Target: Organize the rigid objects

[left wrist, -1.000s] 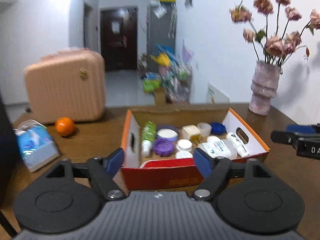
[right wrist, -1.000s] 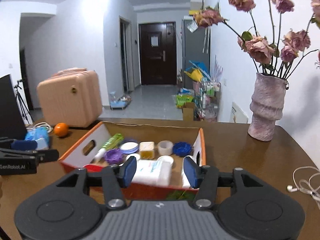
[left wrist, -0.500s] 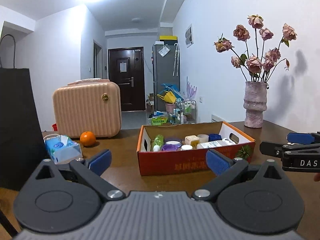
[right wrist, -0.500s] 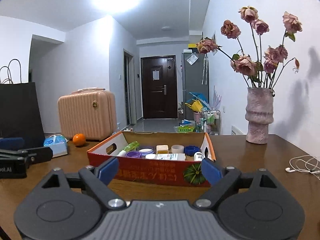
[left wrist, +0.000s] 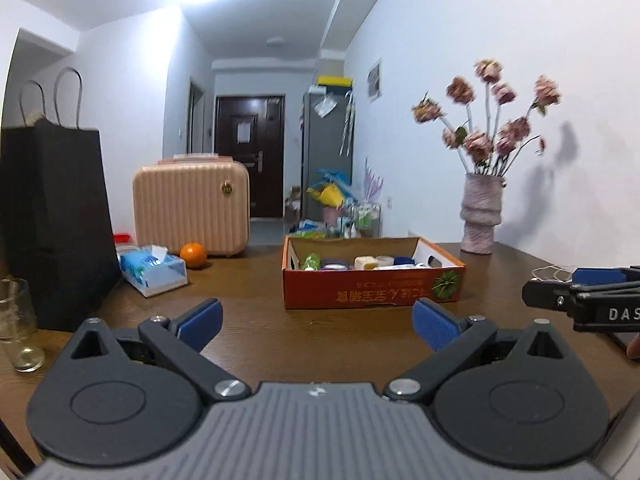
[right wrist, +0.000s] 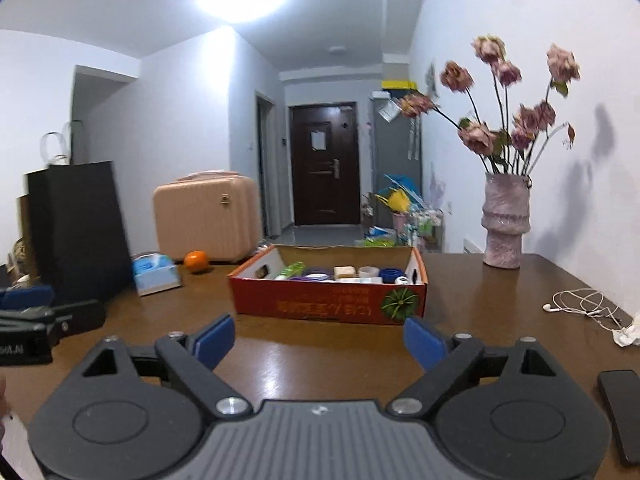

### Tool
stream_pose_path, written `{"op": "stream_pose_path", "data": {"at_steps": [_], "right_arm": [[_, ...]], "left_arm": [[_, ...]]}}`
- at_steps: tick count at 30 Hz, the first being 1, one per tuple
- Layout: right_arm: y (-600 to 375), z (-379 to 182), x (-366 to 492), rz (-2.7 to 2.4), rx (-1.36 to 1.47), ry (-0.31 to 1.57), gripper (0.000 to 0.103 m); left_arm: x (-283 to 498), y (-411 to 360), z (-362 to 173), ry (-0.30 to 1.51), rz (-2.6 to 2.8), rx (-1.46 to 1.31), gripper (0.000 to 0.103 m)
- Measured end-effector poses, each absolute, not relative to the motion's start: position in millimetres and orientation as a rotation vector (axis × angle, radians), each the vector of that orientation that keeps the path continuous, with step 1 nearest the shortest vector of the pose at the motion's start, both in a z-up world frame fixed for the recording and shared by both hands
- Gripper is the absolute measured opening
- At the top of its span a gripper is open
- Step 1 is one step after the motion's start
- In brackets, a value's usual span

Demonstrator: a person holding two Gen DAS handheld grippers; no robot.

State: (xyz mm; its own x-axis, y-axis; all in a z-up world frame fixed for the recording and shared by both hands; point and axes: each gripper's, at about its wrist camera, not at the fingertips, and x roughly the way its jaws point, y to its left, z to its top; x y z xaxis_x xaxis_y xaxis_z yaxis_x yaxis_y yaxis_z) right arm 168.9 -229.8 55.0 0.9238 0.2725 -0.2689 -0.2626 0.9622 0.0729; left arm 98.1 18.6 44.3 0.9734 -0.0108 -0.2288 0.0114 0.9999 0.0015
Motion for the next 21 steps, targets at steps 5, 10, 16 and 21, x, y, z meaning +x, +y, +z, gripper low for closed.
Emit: {"op": "stream_pose_path", "data": {"at_steps": [5,10,16,21], "right_arm": [[-223.7,50.3,114.5,0.29,-0.01,0.248,0.097],[-225.8,44.6,68.2,0.284,0.091,0.24,0.101],[-218.3,39.8,17.5,0.291,0.085,0.215,0.101],[-209.9,30.7,-3.9,0.253,-0.013,0.215,0.103]], "left_arm": [[49.3,20.6,45.4,0.165,0.033,0.007,0.103],[12.7,21.3,32.5,0.205,0.041,-0.013,0.103],[-5.6,18.7,18.5,0.221,0.052,0.017,0.103],[-11.7,13.1,19.8,0.192,0.088,0.056,0.103]]}}
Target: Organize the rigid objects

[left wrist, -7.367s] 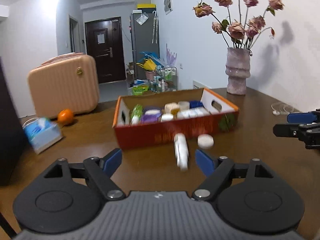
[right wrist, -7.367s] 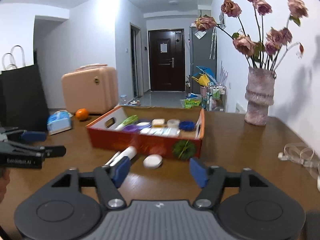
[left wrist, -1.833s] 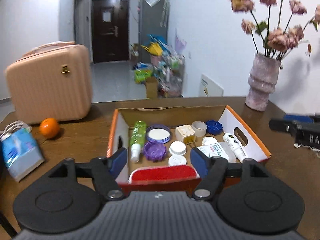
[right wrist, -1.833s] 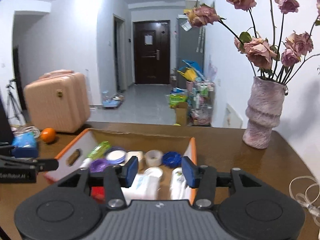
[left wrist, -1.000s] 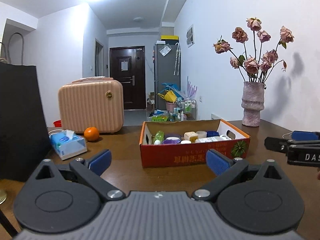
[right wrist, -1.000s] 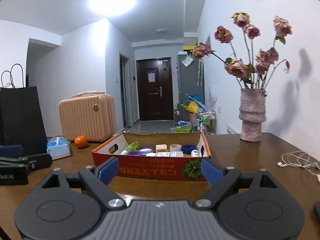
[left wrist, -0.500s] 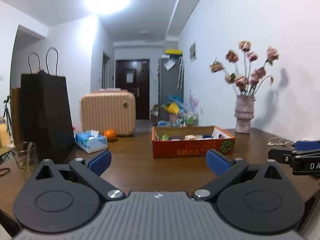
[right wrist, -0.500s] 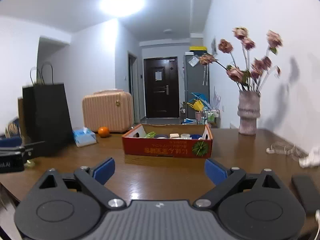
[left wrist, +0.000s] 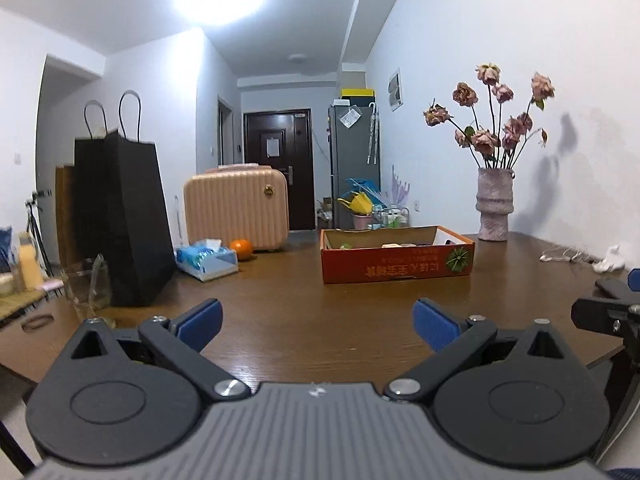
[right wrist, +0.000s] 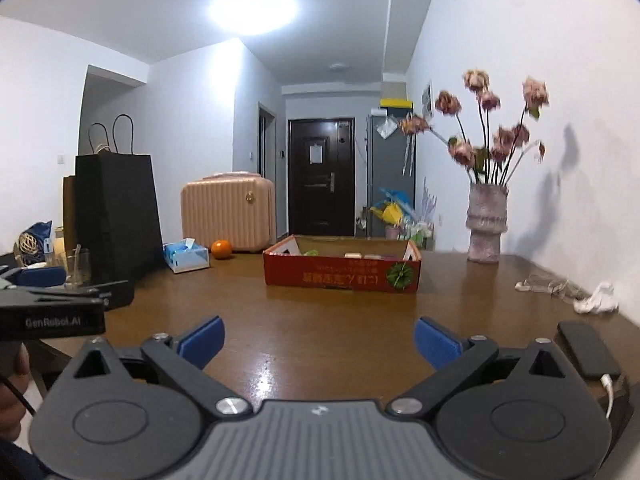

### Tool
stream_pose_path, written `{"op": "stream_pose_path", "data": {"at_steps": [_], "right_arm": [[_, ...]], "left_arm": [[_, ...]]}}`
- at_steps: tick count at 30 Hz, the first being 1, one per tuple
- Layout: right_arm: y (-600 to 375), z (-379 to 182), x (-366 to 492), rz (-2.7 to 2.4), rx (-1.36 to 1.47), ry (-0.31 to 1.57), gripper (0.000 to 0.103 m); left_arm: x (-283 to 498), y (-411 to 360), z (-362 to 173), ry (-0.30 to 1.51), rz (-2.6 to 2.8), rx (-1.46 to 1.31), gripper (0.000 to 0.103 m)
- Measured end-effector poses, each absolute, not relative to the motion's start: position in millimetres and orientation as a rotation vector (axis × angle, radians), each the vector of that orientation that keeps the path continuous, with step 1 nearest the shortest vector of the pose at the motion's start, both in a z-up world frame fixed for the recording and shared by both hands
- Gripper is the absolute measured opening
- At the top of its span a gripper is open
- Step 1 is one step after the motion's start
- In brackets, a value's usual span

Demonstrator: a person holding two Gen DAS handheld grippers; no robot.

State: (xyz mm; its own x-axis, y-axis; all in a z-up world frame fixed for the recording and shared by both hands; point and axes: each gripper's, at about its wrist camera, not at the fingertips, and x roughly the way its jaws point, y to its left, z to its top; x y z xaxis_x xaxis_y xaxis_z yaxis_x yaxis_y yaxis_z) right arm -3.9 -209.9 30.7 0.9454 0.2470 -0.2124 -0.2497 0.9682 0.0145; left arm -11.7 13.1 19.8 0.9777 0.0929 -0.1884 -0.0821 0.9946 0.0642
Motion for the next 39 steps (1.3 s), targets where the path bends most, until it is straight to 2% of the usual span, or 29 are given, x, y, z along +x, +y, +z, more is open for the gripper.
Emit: {"op": "stream_pose_path", "data": {"at_steps": [6,39], "right_arm": [[-213.4,28.9,8.3,0.26,0.021,0.267,0.103],[-217.4,24.7,10.7,0.267,0.033,0.291,0.103]], "left_arm": [[-10.9,12.4,21.3,0.194,0.068,0.063,0.103],[-10.5,8.5,19.0,0.197,0.033,0.083,0.103]]}}
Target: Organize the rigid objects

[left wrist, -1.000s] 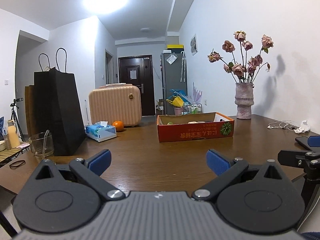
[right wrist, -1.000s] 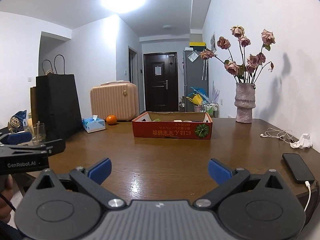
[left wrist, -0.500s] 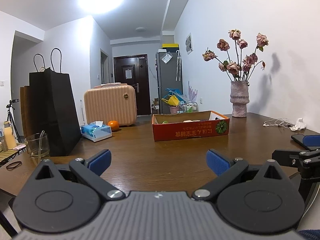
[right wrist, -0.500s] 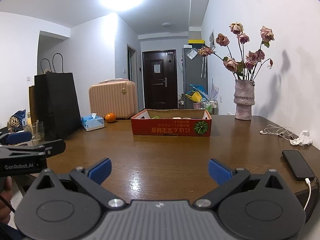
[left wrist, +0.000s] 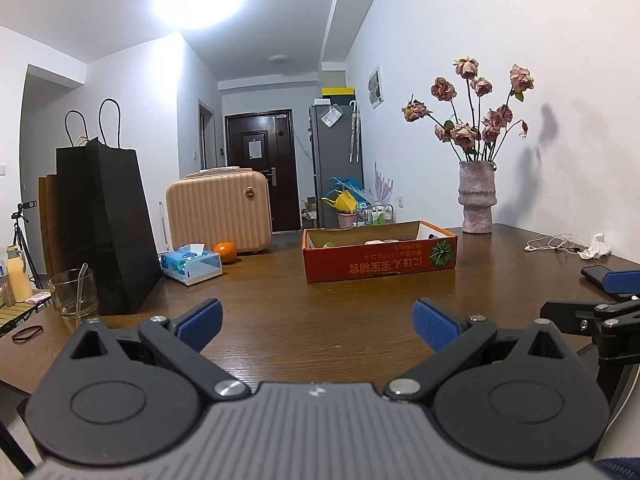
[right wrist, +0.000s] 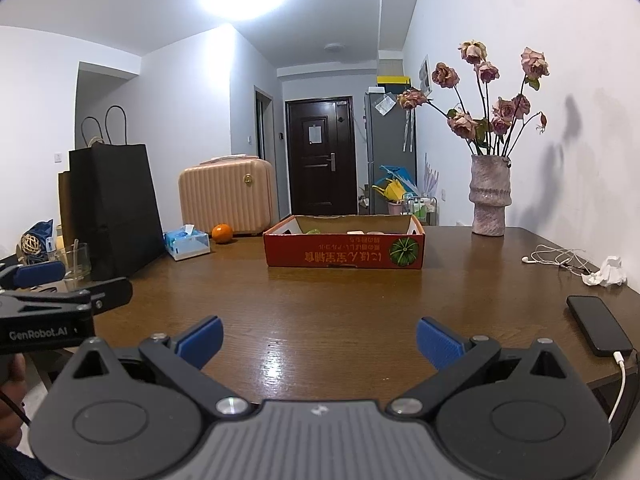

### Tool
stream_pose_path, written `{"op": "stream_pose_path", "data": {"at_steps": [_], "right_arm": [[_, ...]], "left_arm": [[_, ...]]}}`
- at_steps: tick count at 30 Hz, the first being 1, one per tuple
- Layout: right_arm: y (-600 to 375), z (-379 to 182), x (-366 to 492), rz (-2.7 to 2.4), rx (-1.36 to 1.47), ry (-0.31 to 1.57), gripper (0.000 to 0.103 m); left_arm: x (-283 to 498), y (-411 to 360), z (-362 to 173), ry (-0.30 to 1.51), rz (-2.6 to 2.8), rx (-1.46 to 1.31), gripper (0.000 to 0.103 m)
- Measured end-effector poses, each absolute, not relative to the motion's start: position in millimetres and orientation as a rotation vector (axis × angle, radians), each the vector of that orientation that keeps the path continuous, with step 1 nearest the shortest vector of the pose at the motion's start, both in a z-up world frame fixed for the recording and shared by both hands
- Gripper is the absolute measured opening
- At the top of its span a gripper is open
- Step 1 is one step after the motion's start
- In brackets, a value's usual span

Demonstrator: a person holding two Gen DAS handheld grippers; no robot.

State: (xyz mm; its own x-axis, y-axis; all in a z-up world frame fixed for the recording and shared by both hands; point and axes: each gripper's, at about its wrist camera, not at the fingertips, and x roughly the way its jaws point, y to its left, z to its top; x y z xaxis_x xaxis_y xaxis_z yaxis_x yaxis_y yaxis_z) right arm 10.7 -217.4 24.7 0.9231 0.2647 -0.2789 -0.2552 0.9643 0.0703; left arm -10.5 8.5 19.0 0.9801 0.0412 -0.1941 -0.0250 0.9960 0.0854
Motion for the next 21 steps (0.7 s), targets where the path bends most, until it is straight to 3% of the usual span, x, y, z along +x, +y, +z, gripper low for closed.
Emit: {"op": "stream_pose_path", "data": {"at_steps": [21], "right_arm": [[-218.8,22.5,13.0,0.26,0.048,0.3,0.103]], "left_arm": [[-11.3,8.2,16.9,0.195,0.025,0.088,0.103]]}}
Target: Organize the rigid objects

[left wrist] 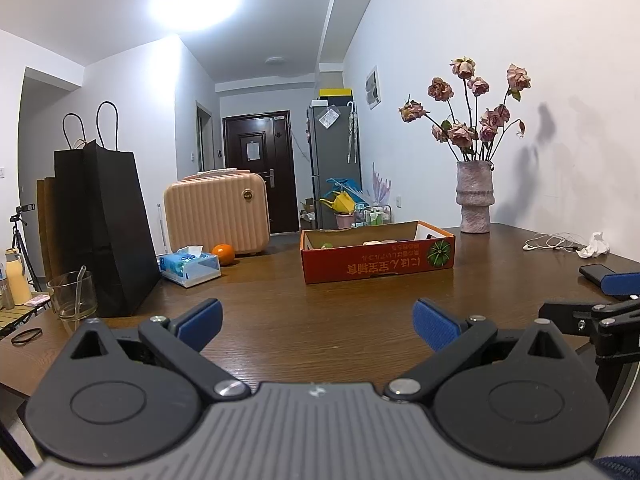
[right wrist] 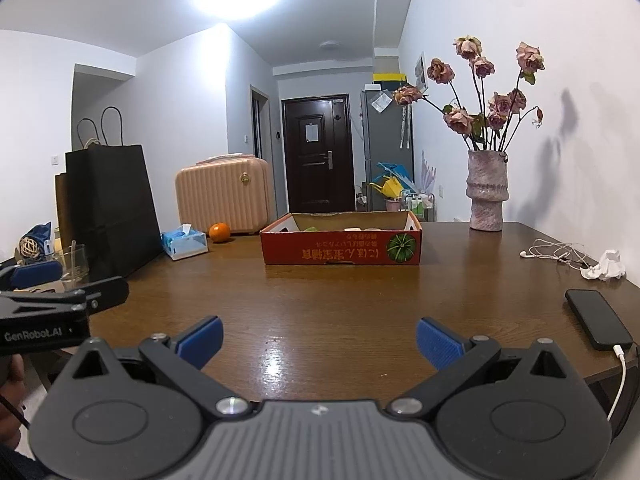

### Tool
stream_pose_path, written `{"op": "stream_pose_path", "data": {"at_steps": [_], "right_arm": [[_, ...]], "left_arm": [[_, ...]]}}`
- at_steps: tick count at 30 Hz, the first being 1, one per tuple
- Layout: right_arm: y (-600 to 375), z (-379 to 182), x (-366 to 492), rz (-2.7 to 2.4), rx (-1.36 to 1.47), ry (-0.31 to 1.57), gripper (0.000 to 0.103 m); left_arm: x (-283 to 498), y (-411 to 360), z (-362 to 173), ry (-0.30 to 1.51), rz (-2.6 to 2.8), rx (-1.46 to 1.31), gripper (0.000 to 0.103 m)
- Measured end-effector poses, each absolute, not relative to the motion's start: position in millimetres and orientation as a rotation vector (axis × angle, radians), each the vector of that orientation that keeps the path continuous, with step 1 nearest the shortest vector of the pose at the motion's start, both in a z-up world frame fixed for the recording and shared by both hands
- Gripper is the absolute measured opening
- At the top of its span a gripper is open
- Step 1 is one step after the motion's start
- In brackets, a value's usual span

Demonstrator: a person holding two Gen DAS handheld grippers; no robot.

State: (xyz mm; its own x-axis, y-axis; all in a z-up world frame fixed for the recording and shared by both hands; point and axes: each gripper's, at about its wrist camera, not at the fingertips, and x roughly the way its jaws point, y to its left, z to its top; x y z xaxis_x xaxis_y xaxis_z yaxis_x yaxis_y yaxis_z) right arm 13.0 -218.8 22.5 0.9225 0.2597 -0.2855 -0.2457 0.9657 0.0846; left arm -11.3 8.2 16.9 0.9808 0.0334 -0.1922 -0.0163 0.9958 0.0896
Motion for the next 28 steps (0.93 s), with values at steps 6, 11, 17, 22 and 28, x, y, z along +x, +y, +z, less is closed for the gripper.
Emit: {"op": "stream_pose_path", "data": {"at_steps": [6,11,17,22,28], "right_arm": [[-219.1,22.3,14.6,0.258,0.05,0.304,0.103],[-219.2,21.4,15.8,0.258,0.053,0.31,0.103],[-219.4,21.7,16.3,0.258,0.052,0.309,0.103],[-219.3,20.9,16.3,0.258,0.053,0.311,0.103],[-219.3,20.6,16.4,0.257,0.054,0.309,0.103]], "left_arm": [[-11.6,8.2,16.9,0.198,0.024,0.088,0.103],[-11.3,7.5,17.3,0.199,0.02,0.09,0.103],[-11.1,7.5,17.3,0.199,0.019,0.089,0.103],[-11.1,7.2,17.6,0.2,0.019,0.09,0.103],[-10.6,6.7,16.4,0.202,0.0,0.088,0.103]]}}
